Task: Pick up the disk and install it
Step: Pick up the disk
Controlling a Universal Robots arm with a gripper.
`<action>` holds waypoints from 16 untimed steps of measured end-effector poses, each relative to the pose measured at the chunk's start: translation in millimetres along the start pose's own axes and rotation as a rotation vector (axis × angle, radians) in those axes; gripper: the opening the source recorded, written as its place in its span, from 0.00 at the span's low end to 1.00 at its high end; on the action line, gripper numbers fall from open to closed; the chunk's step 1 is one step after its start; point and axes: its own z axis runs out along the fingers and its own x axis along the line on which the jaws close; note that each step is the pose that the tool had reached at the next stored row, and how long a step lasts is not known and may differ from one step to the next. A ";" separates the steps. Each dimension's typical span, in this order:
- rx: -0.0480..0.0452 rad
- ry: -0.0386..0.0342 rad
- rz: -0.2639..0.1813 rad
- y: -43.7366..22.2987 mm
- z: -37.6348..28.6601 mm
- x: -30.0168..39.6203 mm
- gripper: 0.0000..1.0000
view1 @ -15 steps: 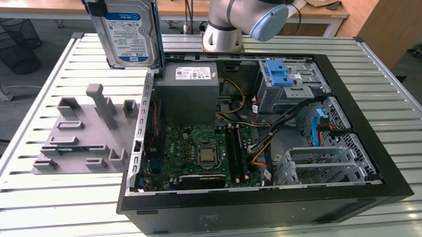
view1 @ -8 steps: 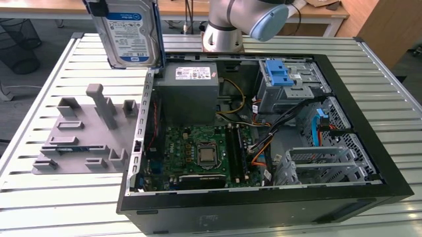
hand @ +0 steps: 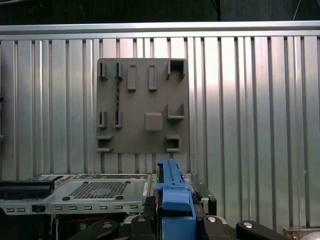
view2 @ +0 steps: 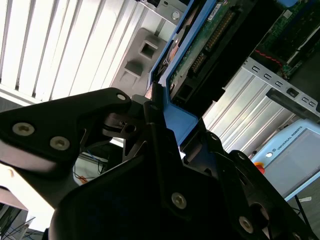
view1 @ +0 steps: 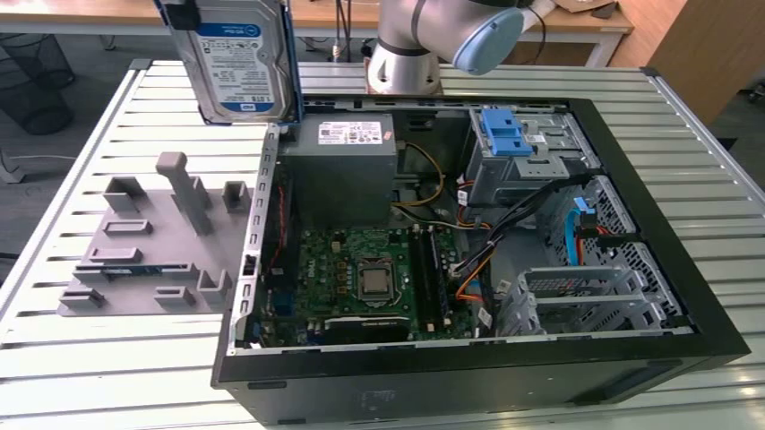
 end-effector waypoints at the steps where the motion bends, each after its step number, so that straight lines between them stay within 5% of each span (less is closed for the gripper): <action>1: 0.0000 0.0000 0.000 -0.3 0.0 0.0 0.36; 16: -0.0001 0.0000 0.000 -4.8 -0.1 -0.2 0.36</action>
